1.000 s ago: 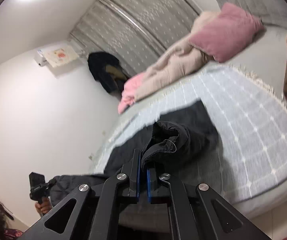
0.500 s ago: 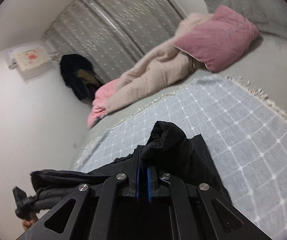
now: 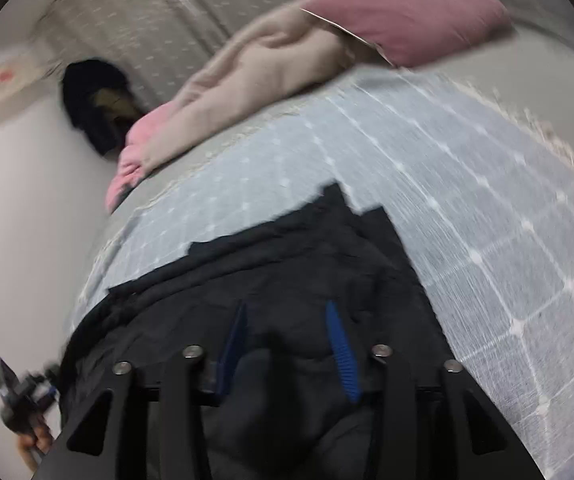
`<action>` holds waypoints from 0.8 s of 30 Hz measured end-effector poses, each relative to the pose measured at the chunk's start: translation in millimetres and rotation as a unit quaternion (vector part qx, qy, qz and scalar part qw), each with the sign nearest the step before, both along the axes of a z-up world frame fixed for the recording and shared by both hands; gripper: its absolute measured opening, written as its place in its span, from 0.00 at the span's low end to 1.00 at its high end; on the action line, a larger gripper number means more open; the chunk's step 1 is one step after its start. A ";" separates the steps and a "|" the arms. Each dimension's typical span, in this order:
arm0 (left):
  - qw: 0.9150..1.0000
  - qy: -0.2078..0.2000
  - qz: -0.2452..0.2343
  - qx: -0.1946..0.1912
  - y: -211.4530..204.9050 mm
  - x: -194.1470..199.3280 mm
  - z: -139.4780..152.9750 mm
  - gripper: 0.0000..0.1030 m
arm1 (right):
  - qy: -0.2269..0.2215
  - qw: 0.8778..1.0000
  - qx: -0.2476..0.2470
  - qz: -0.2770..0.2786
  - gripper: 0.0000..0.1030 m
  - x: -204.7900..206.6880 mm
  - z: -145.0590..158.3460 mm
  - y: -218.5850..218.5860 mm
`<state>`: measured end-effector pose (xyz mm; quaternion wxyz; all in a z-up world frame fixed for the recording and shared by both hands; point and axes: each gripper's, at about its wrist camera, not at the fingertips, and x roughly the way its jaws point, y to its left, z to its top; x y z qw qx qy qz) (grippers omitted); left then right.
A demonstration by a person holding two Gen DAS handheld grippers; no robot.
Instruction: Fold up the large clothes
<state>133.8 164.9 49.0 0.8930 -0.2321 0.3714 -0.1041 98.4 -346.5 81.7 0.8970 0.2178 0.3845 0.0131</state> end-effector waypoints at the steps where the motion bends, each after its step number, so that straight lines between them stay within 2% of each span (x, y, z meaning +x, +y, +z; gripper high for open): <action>1: 0.999 -0.017 -0.025 0.018 -12.6 -6.4 5.9 0.79 | -0.004 1.000 -0.019 0.023 0.56 -2.3 4.0 15.9; 3: 0.992 -0.042 -0.105 0.048 -48.4 -18.7 12.0 0.79 | -0.007 0.992 -0.064 0.107 0.57 -8.4 7.3 67.0; 4: 0.986 -0.043 -0.153 0.052 -66.9 -21.9 10.1 0.79 | -0.005 0.987 -0.074 0.141 0.57 -10.2 4.9 85.6; 6: 0.970 -0.028 -0.236 0.050 -95.7 -24.4 -0.7 0.80 | 0.011 0.965 -0.096 0.245 0.57 -12.8 -7.8 137.7; 7: 0.960 -0.010 -0.274 0.058 -113.9 -24.7 -13.5 0.80 | 0.016 0.956 -0.109 0.271 0.57 -12.5 -14.0 151.9; 8: 0.957 -0.002 -0.283 0.072 -122.8 -24.4 -22.2 0.80 | 0.022 0.946 -0.133 0.294 0.57 -12.8 -22.3 168.2; 9: 0.956 0.001 -0.276 0.098 -130.8 -20.0 -33.9 0.80 | 0.023 0.940 -0.162 0.300 0.57 -10.7 -30.1 178.6; 10: 0.955 0.000 -0.269 0.122 -133.9 -13.9 -41.0 0.80 | 0.022 0.938 -0.174 0.300 0.57 -7.8 -33.9 181.4; 11: 0.955 -0.012 -0.248 0.165 -133.9 -1.3 -49.7 0.80 | 0.017 0.937 -0.173 0.302 0.57 0.2 -37.9 178.6; 12: 0.956 -0.022 -0.220 0.191 -128.0 8.6 -53.4 0.80 | 0.011 0.941 -0.163 0.298 0.57 8.4 -40.5 171.3; 13: 0.961 -0.019 -0.178 0.211 -116.0 20.4 -55.1 0.80 | 0.004 0.949 -0.148 0.278 0.57 19.8 -44.1 156.9; 15: 0.974 0.002 -0.112 0.195 -81.8 39.7 -52.4 0.79 | 0.012 0.973 -0.116 0.197 0.56 44.2 -51.4 111.7; 16: 0.978 0.007 -0.081 0.190 -63.4 45.0 -49.3 0.79 | 0.013 0.982 -0.093 0.166 0.55 49.9 -53.5 91.6; 18: 0.977 0.016 -0.018 0.212 -30.7 49.6 -44.4 0.79 | 0.020 0.993 -0.063 0.095 0.55 52.4 -53.0 47.1; 20: 0.975 0.037 0.032 0.217 2.8 53.6 -44.0 0.79 | 0.023 0.996 -0.083 0.037 0.56 45.8 -47.6 15.7; 21: 0.976 0.055 0.048 0.206 16.1 54.4 -45.9 0.79 | 0.018 0.996 -0.084 0.013 0.57 39.4 -43.2 -0.7; 22: 0.979 0.080 0.052 0.180 30.1 55.8 -50.0 0.79 | 0.018 0.996 -0.082 -0.007 0.57 33.4 -39.8 -12.8; 24: 0.987 0.111 0.042 0.104 49.6 56.0 -59.0 0.79 | 0.030 0.996 -0.075 -0.037 0.57 22.6 -36.3 -33.6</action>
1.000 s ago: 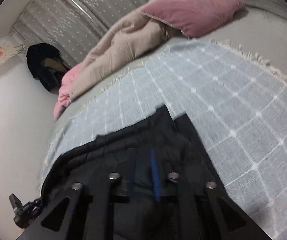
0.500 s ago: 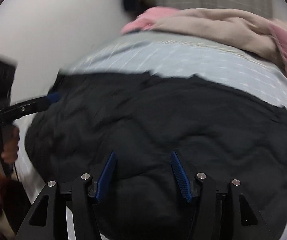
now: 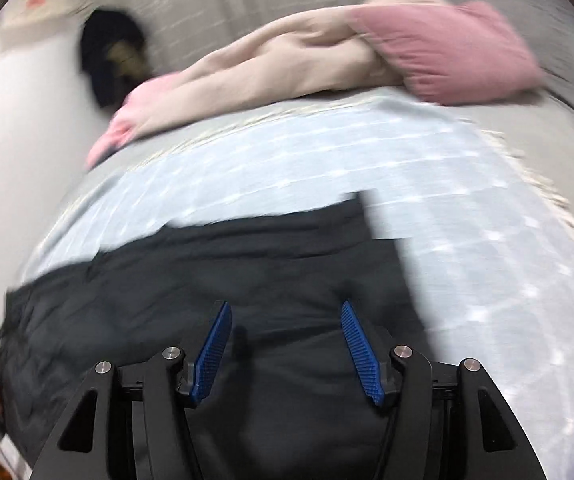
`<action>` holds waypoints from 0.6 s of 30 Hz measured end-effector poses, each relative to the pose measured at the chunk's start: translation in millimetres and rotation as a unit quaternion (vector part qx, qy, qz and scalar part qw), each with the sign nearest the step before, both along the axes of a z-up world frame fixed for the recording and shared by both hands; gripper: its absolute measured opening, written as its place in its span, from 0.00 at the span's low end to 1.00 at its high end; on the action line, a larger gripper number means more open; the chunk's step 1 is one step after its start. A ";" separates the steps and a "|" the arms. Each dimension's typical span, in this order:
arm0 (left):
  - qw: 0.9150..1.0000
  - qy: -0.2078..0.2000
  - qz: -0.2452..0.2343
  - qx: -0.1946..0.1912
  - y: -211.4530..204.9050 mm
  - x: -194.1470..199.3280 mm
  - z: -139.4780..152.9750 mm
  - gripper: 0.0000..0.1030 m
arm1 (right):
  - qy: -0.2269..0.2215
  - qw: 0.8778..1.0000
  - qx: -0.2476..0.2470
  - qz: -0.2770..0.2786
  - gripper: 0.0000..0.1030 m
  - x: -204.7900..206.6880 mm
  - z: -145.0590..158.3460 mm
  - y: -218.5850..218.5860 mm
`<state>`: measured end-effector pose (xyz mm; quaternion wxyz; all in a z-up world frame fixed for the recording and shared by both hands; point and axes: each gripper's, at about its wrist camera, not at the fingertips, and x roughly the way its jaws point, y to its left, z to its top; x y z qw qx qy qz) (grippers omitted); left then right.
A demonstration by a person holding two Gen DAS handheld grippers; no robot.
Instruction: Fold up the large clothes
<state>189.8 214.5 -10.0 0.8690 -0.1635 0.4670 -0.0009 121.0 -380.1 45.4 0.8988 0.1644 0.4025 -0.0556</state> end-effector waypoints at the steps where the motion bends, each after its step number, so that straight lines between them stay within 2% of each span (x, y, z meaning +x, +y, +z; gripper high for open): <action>1: 0.998 0.011 -0.001 -0.054 9.4 -0.2 -5.0 0.79 | 0.004 1.000 0.007 -0.006 0.63 -3.0 -0.3 -5.8; 2: 0.996 0.015 -0.002 -0.086 12.6 0.2 -7.0 0.78 | 0.012 1.000 0.016 -0.009 0.68 -6.4 -2.0 -11.3; 3: 0.995 0.013 -0.005 -0.100 11.2 -2.7 -7.7 0.73 | 0.024 0.999 0.026 -0.006 0.68 -8.2 -6.4 -13.5; 5: 0.995 0.000 -0.015 -0.103 2.6 -2.4 -3.0 0.44 | 0.037 0.999 0.029 0.003 0.68 -7.4 -14.5 -13.6; 6: 0.996 -0.004 -0.018 -0.090 -4.3 -2.6 0.8 0.36 | 0.042 0.999 0.027 0.005 0.66 -2.8 -19.3 -9.0; 7: 0.997 -0.019 -0.021 -0.074 -11.9 -4.1 7.5 0.18 | 0.043 0.999 0.023 0.008 0.39 -4.4 -18.2 -4.1; 8: 0.997 -0.039 -0.028 -0.063 -21.7 -5.1 16.1 0.08 | 0.046 0.999 0.019 0.019 0.20 -0.6 -17.6 3.6; 9: 0.995 -0.061 -0.037 -0.064 -24.6 -5.2 22.7 0.07 | 0.038 0.999 0.018 0.021 0.11 1.1 -15.3 6.4; 10: 0.992 -0.092 -0.042 -0.069 -26.3 -4.3 32.5 0.07 | 0.018 1.000 0.003 0.018 0.09 1.7 -7.4 11.7; 12: 0.986 -0.143 -0.042 -0.071 -22.4 2.8 45.6 0.07 | -0.031 0.999 -0.024 0.016 0.08 0.1 10.1 19.8; 13: 0.986 -0.155 -0.032 -0.055 -20.9 5.3 45.0 0.08 | -0.040 0.999 -0.025 0.012 0.08 0.1 12.3 20.1; 15: 0.992 -0.124 0.000 -0.016 -19.4 25.5 19.6 0.11 | -0.024 0.999 -0.029 -0.011 0.08 6.9 2.0 15.7; 16: 0.995 -0.096 0.016 -0.006 -17.3 33.8 3.5 0.16 | -0.011 0.999 -0.033 -0.018 0.09 9.8 -6.0 16.5; 17: 0.997 -0.076 0.026 -0.007 -15.6 38.0 -5.7 0.23 | 0.008 0.999 -0.042 -0.024 0.12 13.4 -17.1 16.6; 18: 0.997 -0.066 0.036 -0.014 -12.2 39.2 -8.3 0.25 | 0.019 0.998 -0.049 -0.027 0.14 15.2 -23.0 17.7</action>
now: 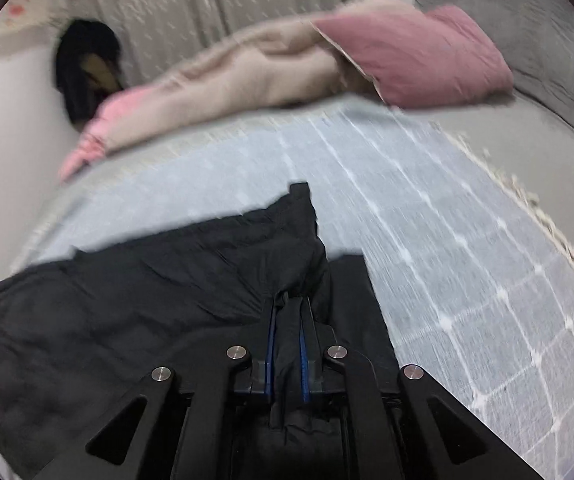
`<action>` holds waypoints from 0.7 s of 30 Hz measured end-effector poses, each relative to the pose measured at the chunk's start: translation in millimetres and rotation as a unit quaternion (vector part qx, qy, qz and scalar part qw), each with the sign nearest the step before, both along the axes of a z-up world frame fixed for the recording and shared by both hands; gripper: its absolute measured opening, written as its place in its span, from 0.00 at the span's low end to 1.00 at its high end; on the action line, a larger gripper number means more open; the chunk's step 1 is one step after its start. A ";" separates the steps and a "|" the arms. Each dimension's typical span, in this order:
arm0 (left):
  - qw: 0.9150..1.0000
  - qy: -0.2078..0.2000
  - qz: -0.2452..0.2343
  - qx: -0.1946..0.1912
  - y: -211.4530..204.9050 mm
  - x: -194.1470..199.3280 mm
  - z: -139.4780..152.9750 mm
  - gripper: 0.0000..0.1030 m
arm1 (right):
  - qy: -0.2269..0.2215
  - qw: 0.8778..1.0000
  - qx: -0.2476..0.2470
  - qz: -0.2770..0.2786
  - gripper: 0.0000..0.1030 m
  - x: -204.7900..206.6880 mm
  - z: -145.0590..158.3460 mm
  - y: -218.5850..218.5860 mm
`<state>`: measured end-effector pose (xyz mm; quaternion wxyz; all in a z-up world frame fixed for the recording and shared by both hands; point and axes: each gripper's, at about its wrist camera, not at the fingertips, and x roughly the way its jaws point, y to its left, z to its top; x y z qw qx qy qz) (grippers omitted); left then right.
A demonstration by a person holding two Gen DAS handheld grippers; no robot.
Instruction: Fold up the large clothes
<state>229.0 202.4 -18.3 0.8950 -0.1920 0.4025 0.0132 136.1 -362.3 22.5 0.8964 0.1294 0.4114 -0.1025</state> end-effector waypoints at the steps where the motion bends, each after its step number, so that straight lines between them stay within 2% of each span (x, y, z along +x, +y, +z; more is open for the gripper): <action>1: 1.000 -0.001 0.014 0.001 2.2 -3.2 7.3 0.27 | 0.003 1.000 -0.003 -0.003 0.17 -0.6 1.4 0.9; 3: 0.999 -0.025 0.033 0.025 0.2 -18.0 32.0 0.34 | -0.006 1.000 -0.016 -0.014 0.18 -7.9 15.5 5.2; 4: 0.998 -0.041 0.030 0.035 -6.5 -27.3 45.7 0.47 | -0.022 0.999 -0.020 -0.016 0.21 -13.8 26.9 9.5; 5: 0.997 -0.057 0.020 0.038 -17.2 -39.3 59.1 0.62 | -0.044 0.999 -0.021 -0.012 0.30 -21.1 38.3 16.2; 6: 0.997 -0.071 0.005 0.036 -26.5 -48.1 66.2 0.67 | -0.063 0.998 -0.020 -0.003 0.37 -28.4 47.4 26.0; 7: 0.996 -0.083 -0.015 0.033 -36.1 -58.6 71.7 0.72 | -0.074 0.997 -0.019 0.008 0.51 -30.5 50.5 32.7; 8: 0.994 -0.094 -0.050 0.032 -58.1 -70.0 77.4 0.76 | -0.085 0.996 -0.020 0.031 0.58 -34.2 55.1 48.1; 11: 0.986 -0.086 -0.134 0.041 -108.7 -84.4 70.8 0.80 | -0.077 0.991 -0.031 0.104 0.58 -35.9 54.5 92.6; 13: 0.982 -0.065 -0.164 0.061 -129.3 -87.8 58.4 0.80 | -0.068 0.988 -0.032 0.136 0.58 -36.1 46.8 115.6; 15: 0.980 -0.026 -0.173 0.098 -140.5 -81.1 36.8 0.80 | -0.041 0.986 -0.043 0.156 0.58 -32.9 32.0 125.5; 17: 0.981 0.017 -0.154 0.117 -126.5 -70.9 17.3 0.80 | -0.016 0.988 -0.066 0.137 0.58 -32.0 18.6 115.9; 19: 0.989 0.035 -0.116 0.085 -88.9 -67.7 13.2 0.80 | -0.005 0.992 -0.067 0.102 0.58 -34.5 11.1 88.3; 21: 0.996 0.047 -0.060 0.055 -54.1 -73.4 22.6 0.80 | 0.013 0.997 -0.069 0.043 0.58 -41.2 5.8 48.3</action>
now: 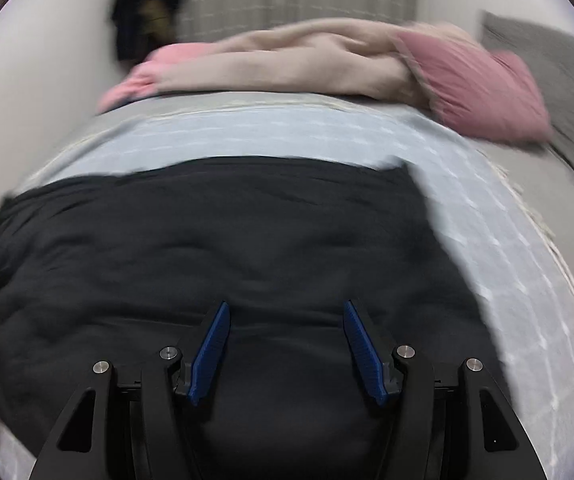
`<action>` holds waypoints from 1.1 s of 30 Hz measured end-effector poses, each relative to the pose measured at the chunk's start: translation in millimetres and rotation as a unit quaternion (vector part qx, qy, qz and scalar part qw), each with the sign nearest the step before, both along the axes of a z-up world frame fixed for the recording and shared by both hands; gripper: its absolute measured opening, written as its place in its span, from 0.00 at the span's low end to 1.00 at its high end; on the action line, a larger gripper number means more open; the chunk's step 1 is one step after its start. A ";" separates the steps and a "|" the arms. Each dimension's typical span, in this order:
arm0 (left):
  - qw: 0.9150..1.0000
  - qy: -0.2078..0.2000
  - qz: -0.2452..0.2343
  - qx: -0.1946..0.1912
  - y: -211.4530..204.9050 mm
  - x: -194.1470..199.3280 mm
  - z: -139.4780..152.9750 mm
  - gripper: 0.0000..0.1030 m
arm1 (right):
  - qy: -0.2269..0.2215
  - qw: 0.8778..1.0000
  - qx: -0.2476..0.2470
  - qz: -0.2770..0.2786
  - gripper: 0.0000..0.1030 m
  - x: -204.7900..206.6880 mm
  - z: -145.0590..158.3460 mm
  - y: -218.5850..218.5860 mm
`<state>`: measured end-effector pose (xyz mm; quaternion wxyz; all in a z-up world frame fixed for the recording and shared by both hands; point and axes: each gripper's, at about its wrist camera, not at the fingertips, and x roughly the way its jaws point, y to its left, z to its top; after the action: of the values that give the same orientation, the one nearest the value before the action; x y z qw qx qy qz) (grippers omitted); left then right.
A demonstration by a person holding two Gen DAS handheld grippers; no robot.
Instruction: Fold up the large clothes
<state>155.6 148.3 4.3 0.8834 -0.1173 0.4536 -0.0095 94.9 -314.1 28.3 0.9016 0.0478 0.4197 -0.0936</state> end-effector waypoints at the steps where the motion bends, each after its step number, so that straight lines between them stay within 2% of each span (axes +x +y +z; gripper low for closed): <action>1: 1.000 0.003 0.026 -0.016 15.6 -5.2 5.1 0.80 | 0.005 1.000 -0.002 -0.022 0.58 -5.0 0.0 -12.8; 3: 0.996 0.011 0.057 -0.063 38.0 -19.4 13.7 0.80 | 0.013 0.998 0.006 -0.061 0.58 -18.6 3.4 -36.5; 6: 0.990 0.024 0.072 -0.115 51.0 -42.8 26.6 0.80 | -0.005 0.995 0.074 -0.064 0.58 -43.6 17.6 -56.0; 9: 0.984 0.032 0.095 -0.149 52.7 -73.4 29.7 0.93 | -0.017 0.990 0.124 -0.065 0.60 -61.4 30.5 -61.1; 11: 0.978 0.035 0.112 -0.171 47.3 -88.5 23.0 0.96 | -0.022 0.989 0.135 -0.060 0.63 -65.4 36.3 -59.5; 15: 0.981 0.064 0.091 -0.159 29.5 -97.6 2.5 0.96 | -0.023 0.993 0.110 -0.040 0.65 -66.2 42.9 -43.4; 18: 0.976 0.095 0.089 -0.175 23.0 -100.0 -15.0 0.96 | -0.014 0.997 0.079 -0.018 0.66 -67.7 42.9 -22.0; 20: 0.966 0.109 0.084 -0.220 22.4 -100.1 -30.7 0.96 | -0.009 0.998 0.065 -0.006 0.66 -68.6 40.6 -12.4; 22: 0.950 0.121 0.078 -0.278 22.2 -101.7 -43.4 0.96 | -0.003 0.999 0.047 0.003 0.66 -67.3 37.2 -2.6; 23: 0.937 0.126 0.078 -0.316 22.3 -99.6 -53.2 0.96 | -0.001 0.999 0.042 0.005 0.66 -66.0 35.3 0.2; 24: 0.931 0.120 0.081 -0.335 21.9 -100.4 -58.0 0.96 | 0.001 0.999 0.038 0.007 0.66 -64.7 33.8 3.7; 25: 0.929 0.109 0.087 -0.343 21.6 -99.0 -60.6 0.96 | 0.002 0.999 0.036 0.009 0.66 -64.1 32.4 5.9; 31: 0.933 0.029 0.107 -0.342 15.1 -82.7 -57.1 0.92 | 0.008 0.999 0.039 0.026 0.66 -57.9 25.5 21.7; 33: 0.932 0.019 0.122 -0.342 15.7 -73.5 -58.3 0.90 | 0.009 0.999 0.028 0.032 0.66 -56.3 23.7 29.5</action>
<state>82.0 163.9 -54.0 0.7753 -0.4669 0.4220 -0.0535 38.7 -284.6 52.0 0.8987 0.0587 0.4313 -0.0531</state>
